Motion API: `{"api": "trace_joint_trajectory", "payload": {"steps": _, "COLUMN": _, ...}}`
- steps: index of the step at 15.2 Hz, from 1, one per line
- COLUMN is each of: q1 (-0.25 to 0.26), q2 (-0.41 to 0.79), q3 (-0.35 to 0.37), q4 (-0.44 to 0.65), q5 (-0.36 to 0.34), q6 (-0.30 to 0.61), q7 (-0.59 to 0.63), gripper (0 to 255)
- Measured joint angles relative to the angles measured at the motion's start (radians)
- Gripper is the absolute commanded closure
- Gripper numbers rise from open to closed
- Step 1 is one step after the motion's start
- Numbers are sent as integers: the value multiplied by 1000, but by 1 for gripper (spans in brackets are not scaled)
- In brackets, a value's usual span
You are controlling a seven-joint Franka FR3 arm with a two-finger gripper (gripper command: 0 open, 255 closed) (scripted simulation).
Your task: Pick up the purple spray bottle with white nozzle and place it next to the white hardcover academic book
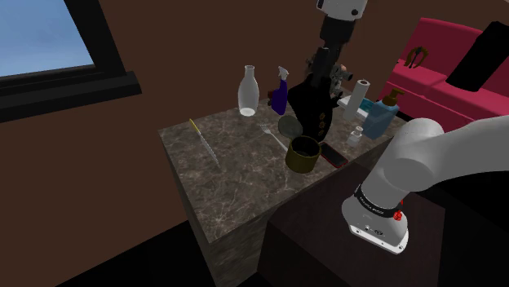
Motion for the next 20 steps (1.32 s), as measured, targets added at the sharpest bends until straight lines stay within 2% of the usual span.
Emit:
{"api": "trace_joint_trajectory", "payload": {"steps": 3, "q1": -10, "q2": 31, "q3": -14, "q4": 3, "q5": -11, "q6": 29, "q7": -9, "gripper": 0}}
{"api": "trace_joint_trajectory", "payload": {"steps": 13, "q1": -68, "q2": 340, "q3": -107, "q4": 113, "q5": -63, "q6": 235, "q7": -57, "gripper": 0}}
{"api": "trace_joint_trajectory", "payload": {"steps": 20, "q1": -97, "q2": 596, "q3": -173, "q4": 276, "q5": -59, "q6": 334, "q7": -96, "gripper": 0}}
